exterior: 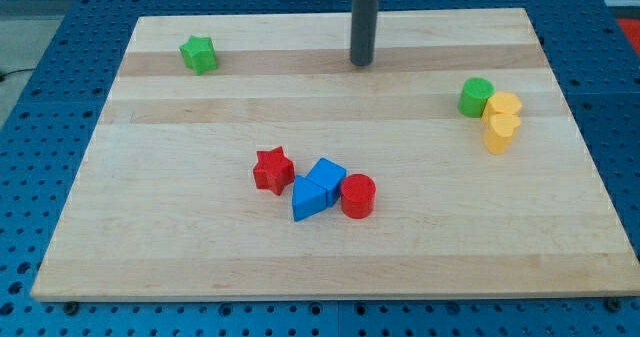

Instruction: Put the green star parallel to yellow blocks

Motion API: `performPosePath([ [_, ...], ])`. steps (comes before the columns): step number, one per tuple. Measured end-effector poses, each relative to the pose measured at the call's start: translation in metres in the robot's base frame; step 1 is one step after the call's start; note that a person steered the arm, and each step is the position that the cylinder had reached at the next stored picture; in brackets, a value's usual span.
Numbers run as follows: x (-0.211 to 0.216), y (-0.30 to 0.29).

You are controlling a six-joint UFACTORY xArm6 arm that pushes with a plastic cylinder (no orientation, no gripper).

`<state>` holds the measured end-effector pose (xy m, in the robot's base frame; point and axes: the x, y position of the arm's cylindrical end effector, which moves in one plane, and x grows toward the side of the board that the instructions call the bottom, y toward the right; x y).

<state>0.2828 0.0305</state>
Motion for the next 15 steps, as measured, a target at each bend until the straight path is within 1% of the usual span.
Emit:
performPosePath([
  [1, -0.036, -0.020],
  [2, -0.045, -0.096],
  [3, -0.049, -0.203],
  [4, -0.026, -0.271],
  [5, 0.015, -0.252],
  [6, -0.003, -0.221],
  [7, -0.038, -0.208],
  [8, -0.012, -0.162],
  [9, 0.034, -0.143],
  [10, 0.042, -0.160],
  [11, 0.065, -0.179],
  [12, 0.098, -0.152],
  [14, 0.131, -0.062],
  [15, 0.141, -0.012],
])
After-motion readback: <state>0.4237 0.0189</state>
